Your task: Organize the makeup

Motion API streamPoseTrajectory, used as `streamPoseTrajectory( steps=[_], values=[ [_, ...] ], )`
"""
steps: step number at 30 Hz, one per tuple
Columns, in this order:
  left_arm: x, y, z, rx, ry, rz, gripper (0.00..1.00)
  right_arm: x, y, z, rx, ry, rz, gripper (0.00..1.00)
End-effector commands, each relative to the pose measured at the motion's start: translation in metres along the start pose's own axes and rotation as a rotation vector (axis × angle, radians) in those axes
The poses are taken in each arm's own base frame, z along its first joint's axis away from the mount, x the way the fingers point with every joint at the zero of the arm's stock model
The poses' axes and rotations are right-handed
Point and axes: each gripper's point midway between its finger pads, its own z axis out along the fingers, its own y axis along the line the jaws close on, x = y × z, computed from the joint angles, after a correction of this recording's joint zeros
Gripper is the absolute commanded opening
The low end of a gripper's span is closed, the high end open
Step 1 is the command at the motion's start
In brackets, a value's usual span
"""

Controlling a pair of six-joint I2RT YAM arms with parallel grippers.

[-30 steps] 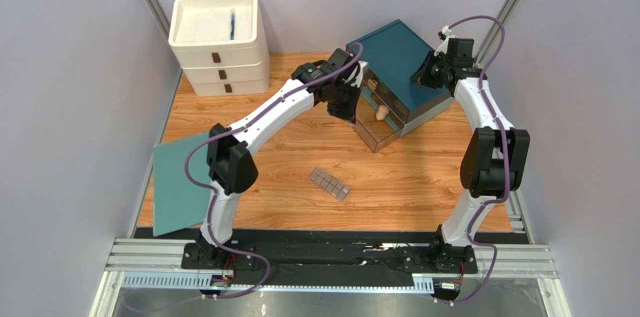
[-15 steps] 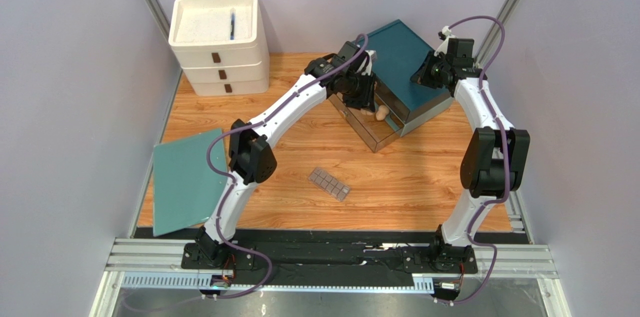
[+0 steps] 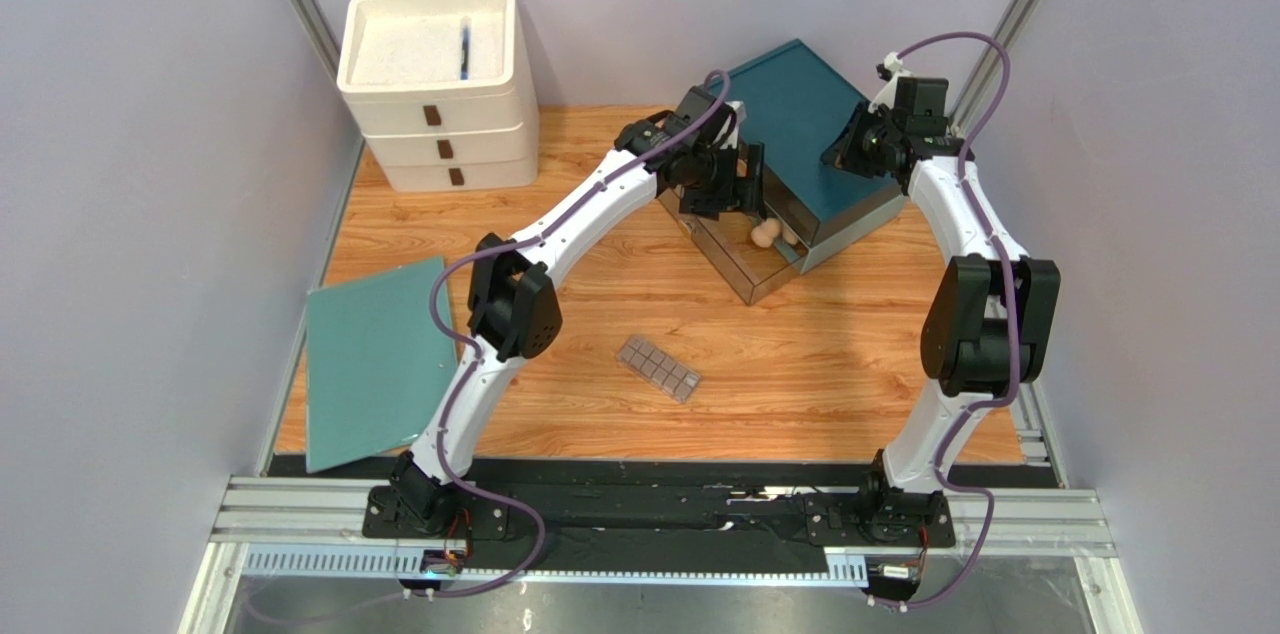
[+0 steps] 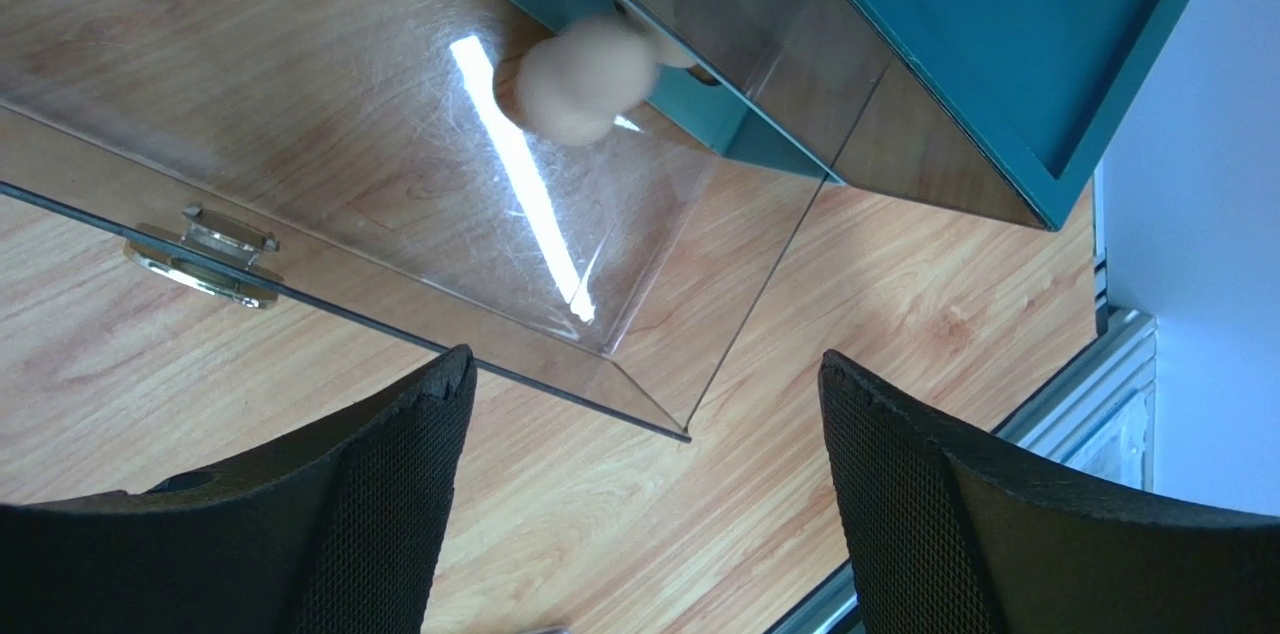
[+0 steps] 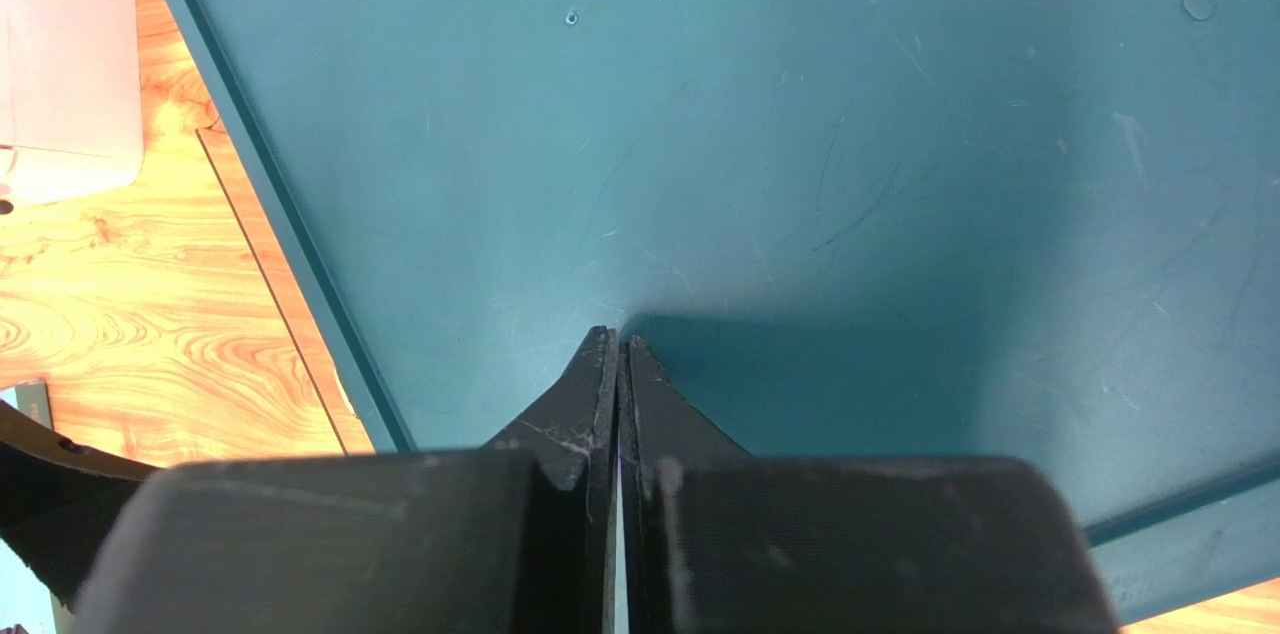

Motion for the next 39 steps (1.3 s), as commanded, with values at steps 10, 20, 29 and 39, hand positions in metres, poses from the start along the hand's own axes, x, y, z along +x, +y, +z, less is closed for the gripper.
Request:
streamPoseTrajectory(
  steps=[10, 20, 29, 39],
  values=[
    [0.025, 0.012, -0.077, -0.008, 0.026, 0.289, 0.88, 0.109, -0.025, -0.004, 0.095, 0.371, 0.086, 0.00],
    [0.118, 0.054, -0.101, 0.070, 0.195, 0.738, 0.88, 0.110, -0.027, -0.006, 0.106, 0.369, 0.080, 0.00],
    [0.158, 0.048, -0.090, 0.119, 0.202, 1.191, 0.86, 0.113, -0.030, -0.009, 0.120, 0.373, 0.069, 0.00],
    [0.214, 0.044, -0.048, 0.249, 0.362, 1.457, 0.85, 0.114, -0.031, -0.015, 0.128, 0.369, 0.059, 0.00]
  ],
)
